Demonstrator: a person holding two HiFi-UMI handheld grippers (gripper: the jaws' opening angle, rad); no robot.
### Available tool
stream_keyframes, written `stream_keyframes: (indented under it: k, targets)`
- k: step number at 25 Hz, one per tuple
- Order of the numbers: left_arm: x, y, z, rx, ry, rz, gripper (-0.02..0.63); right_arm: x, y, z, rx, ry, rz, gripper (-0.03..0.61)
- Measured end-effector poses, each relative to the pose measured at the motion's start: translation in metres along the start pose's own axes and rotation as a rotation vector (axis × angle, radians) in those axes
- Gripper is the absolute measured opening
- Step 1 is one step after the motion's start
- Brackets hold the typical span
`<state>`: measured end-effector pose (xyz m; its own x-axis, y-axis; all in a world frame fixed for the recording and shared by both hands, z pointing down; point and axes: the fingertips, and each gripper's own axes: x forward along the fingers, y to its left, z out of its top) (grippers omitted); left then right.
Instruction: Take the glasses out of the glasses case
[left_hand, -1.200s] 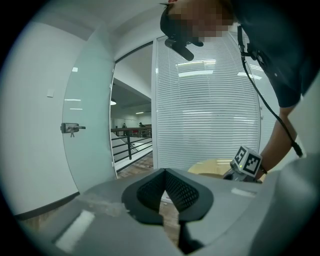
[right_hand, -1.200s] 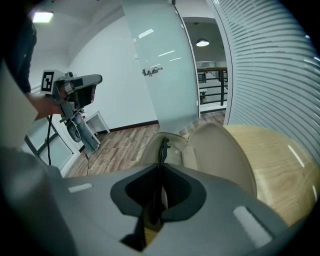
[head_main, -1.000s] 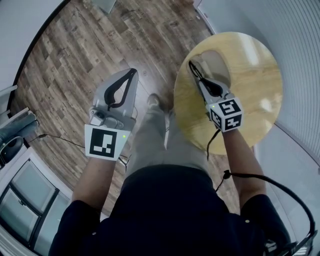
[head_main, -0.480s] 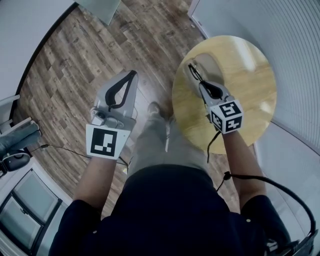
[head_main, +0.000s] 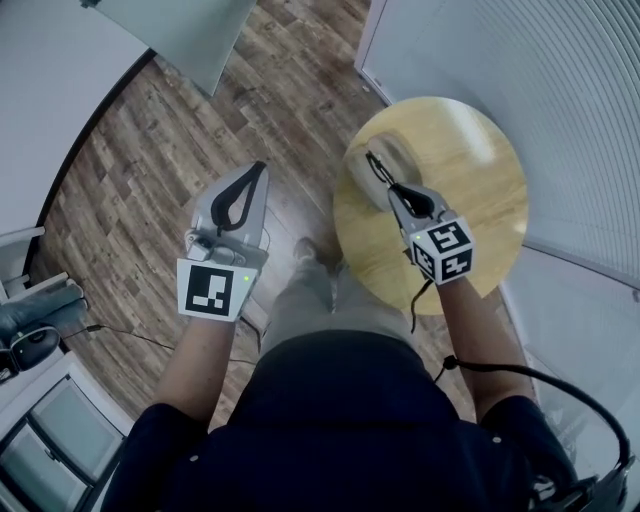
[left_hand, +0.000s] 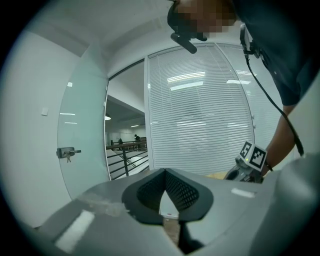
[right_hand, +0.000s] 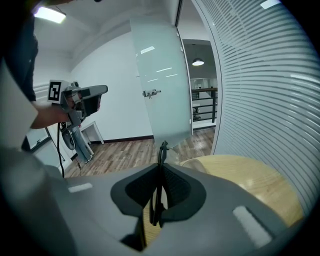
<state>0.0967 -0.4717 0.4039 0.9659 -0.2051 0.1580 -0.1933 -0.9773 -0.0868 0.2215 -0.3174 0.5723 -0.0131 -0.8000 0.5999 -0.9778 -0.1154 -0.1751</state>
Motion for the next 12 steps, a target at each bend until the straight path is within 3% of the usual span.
stream_keyframes:
  k: [12]
  targets:
    - [-0.032, -0.019, 0.036, 0.058, -0.055, -0.019, 0.005, -0.071, 0.021, 0.023, 0.011, -0.119, -0.045, 0.034]
